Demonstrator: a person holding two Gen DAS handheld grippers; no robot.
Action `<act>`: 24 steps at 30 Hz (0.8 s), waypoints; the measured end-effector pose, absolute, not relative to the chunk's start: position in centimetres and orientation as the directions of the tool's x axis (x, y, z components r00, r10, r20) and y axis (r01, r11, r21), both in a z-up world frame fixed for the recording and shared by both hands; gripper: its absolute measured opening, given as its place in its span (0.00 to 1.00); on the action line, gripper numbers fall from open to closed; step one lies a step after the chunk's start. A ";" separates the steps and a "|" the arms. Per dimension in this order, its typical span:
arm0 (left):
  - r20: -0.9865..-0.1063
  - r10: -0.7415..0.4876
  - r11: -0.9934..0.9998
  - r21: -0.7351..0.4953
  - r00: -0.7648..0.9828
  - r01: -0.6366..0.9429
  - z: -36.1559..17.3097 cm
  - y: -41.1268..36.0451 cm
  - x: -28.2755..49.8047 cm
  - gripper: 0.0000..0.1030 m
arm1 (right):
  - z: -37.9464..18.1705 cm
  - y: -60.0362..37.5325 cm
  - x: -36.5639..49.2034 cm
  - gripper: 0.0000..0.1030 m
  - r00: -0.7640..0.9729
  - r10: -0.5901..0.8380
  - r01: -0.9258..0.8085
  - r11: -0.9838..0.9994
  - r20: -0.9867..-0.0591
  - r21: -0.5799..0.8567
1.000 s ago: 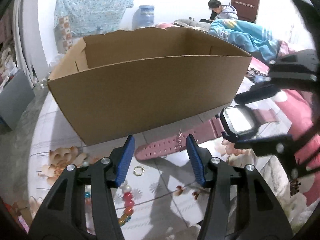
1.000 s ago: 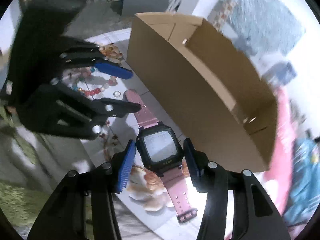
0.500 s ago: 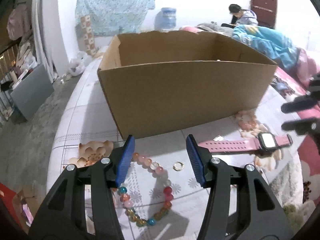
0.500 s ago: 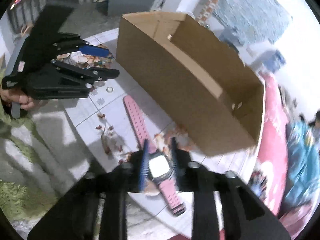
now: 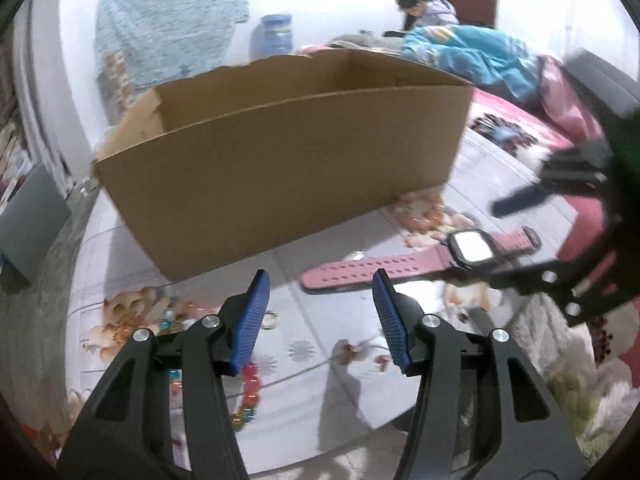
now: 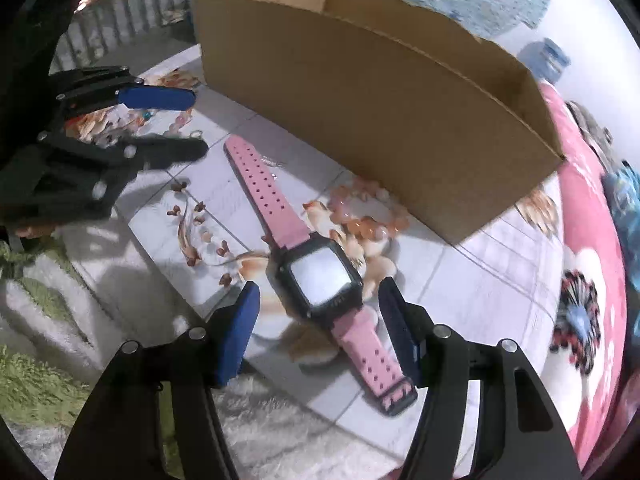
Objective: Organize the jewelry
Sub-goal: 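Lift the watch with the right gripper while the left gripper approaches it, then close the left gripper on the watch strap beside the right gripper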
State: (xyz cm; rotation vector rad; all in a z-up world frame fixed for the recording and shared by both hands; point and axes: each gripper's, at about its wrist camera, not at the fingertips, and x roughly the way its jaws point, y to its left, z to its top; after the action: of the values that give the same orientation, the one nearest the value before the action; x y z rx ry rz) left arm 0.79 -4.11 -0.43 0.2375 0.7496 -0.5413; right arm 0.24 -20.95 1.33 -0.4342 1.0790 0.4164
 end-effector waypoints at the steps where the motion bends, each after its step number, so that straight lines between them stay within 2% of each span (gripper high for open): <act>1: -0.704 -0.384 0.829 0.022 0.598 0.559 -0.5 -4.6 0.5 0.49 | 1.2 -20.9 0.5 0.59 0.406 0.109 -0.533 0.835 -0.907 -0.138; 8: -0.726 -0.428 0.761 0.031 0.539 0.648 -1.1 -7.4 -0.2 0.49 | 0.3 -21.2 0.7 0.58 0.400 0.130 -0.562 0.817 -0.907 -0.130; 10: -0.730 -0.435 0.734 0.051 0.527 0.677 -1.1 -8.1 -0.4 0.49 | 0.0 -21.4 0.9 0.56 0.397 0.157 -0.565 0.818 -0.904 -0.107; 11: -0.733 -0.435 0.717 0.068 0.522 0.693 -1.0 -8.5 -0.4 0.49 | -0.1 -21.6 1.1 0.50 0.390 0.169 -0.562 0.823 -0.905 -0.088; 12: -0.737 -0.432 0.701 0.089 0.521 0.707 -1.0 -8.9 -0.5 0.49 | 0.0 -21.9 1.4 0.42 0.372 0.195 -0.560 0.827 -0.908 -0.052; 17: -0.760 -0.410 0.638 0.157 0.504 0.754 -1.3 -10.0 -0.5 0.49 | 0.0 -23.7 2.6 0.42 0.287 0.295 -0.551 0.829 -0.912 0.095; 24: -0.812 -0.351 0.513 0.251 0.467 0.821 -2.0 -11.6 -1.1 0.49 | -0.4 -28.1 5.6 0.42 0.122 0.506 -0.452 0.794 -0.854 0.406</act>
State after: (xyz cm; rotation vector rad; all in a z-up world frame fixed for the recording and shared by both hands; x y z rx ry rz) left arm -1.08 -11.63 -2.02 0.7029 0.7745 -0.7958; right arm 5.62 -28.06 -0.38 0.0506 1.2681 0.6995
